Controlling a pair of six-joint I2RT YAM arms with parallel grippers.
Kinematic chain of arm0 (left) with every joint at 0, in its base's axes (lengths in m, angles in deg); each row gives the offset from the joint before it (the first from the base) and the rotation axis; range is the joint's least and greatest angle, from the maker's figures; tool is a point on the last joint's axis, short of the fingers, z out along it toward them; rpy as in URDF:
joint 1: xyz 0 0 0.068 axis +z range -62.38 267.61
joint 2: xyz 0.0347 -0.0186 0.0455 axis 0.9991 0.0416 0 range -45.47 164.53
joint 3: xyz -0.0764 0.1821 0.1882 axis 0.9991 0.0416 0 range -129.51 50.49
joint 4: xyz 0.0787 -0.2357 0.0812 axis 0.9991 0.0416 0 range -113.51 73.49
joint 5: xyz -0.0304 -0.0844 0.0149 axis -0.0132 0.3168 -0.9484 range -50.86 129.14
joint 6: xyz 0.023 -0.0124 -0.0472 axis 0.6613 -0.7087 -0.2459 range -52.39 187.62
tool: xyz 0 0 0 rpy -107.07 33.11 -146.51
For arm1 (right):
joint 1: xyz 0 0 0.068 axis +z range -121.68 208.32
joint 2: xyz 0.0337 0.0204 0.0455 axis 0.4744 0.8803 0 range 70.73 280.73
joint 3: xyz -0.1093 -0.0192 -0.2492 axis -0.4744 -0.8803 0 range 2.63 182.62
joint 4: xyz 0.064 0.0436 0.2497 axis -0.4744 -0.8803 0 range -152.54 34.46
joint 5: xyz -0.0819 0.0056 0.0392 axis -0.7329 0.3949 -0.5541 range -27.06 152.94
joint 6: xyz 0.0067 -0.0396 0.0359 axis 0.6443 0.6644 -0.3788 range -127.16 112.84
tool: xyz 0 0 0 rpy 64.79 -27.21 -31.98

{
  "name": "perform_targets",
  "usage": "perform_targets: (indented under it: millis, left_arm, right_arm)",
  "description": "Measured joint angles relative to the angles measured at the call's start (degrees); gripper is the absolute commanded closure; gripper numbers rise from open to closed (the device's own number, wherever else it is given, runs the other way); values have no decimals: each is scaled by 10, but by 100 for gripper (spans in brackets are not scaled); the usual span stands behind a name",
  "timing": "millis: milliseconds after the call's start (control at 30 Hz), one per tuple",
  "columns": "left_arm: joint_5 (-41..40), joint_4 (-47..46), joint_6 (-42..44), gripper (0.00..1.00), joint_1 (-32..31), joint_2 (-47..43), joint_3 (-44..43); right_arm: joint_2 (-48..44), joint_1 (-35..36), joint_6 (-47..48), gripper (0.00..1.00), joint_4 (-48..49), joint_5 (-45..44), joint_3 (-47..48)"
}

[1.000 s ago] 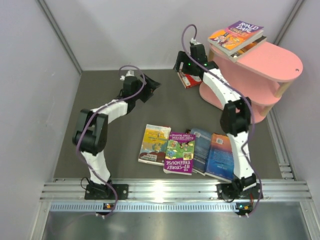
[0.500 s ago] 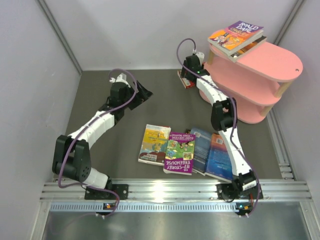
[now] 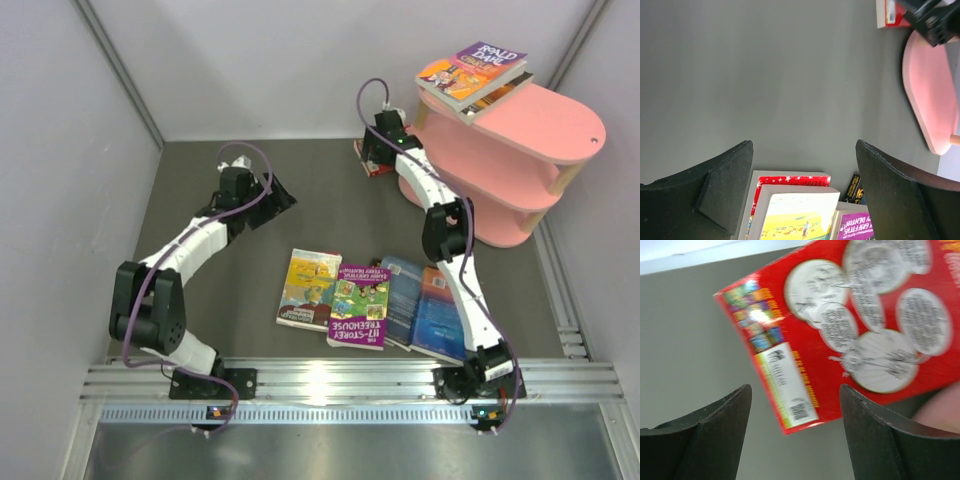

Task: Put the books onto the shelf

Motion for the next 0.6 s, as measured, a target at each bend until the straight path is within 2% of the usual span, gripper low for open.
perform_targets:
  millis: [100,233,300,367,467,500,600]
  left_arm:
    - [7,19,2,13,0,19,-17]
    - [26,35,2,15,0,40,-38]
    - [38,47,2,16,0,49,-48]
    - [49,64,3,17,0,57,-57]
    - [59,82,3,17,0,62,-66]
    - [61,86,3,17,0,62,-66]
    - [61,92,2,17,0,61,-66]
  right_arm:
    - [2,-9,-51,33,9,120,7]
    - [6,-3,-85,30,6,230,10]
    - [9,10,-85,31,-10,271,10]
    - [17,36,-69,38,-36,313,10]
    - [11,77,-53,39,-68,323,9]
    - [6,88,-49,44,-73,321,3]
    - [-33,106,-59,44,-29,307,-74]
